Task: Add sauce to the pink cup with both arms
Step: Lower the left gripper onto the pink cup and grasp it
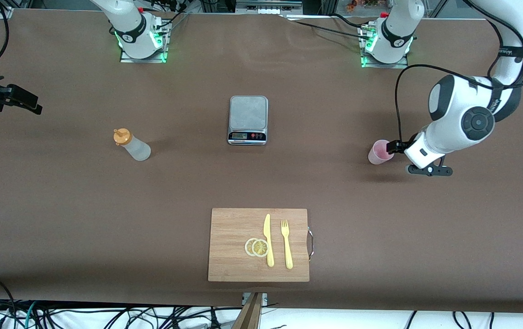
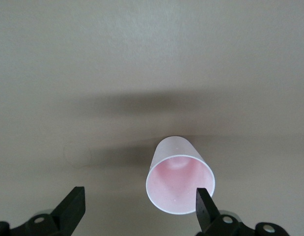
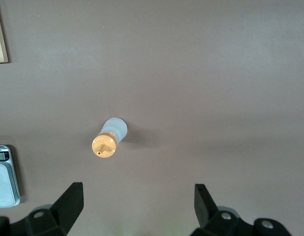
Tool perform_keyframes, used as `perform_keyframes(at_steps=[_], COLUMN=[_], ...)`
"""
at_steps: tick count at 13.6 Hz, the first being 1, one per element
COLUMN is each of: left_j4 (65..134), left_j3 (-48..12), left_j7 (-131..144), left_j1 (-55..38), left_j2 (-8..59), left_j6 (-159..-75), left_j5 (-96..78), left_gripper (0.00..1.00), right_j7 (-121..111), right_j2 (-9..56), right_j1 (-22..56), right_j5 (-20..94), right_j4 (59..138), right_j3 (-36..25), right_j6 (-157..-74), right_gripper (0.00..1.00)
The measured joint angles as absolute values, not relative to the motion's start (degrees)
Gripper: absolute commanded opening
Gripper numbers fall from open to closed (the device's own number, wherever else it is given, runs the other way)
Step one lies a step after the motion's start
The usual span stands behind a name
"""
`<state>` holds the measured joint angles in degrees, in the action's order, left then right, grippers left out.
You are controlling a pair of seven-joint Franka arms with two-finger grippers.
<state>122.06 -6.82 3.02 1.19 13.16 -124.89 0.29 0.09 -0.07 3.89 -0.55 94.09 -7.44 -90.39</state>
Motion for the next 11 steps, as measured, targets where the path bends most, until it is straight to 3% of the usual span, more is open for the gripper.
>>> perform_keyframes(at_steps=[3,5,6,11], left_j4=[126.8,129.2,130.3,132.4], left_j3=[-6.7,-6.6,-6.6,-6.6], left_j7=[2.0,1.5,1.4,1.3], left_j1=[1.2,1.3,1.3,1.3], left_j2=[13.2,13.1,13.1,13.2], left_j6=[-130.4,-133.3,-134.7,-137.0], left_j5=[1.2,1.3,1.3,1.3], left_gripper=[0.95,0.86,0.77,0.04], right_j7=[0.1,0.1,0.1,0.1], right_j2=[-0.1,-0.1,-0.1,-0.1], right_j1=[3.9,3.9,3.9,3.9], right_j5=[-0.5,-0.5,-0.5,-0.5], right_j4=[94.1,94.1,94.1,94.1], right_j3=[-7.4,-7.4,-7.4,-7.4], right_j6=[-90.4,-90.4,-90.4,-90.4], right_gripper=[1.0,1.0,1.0,1.0])
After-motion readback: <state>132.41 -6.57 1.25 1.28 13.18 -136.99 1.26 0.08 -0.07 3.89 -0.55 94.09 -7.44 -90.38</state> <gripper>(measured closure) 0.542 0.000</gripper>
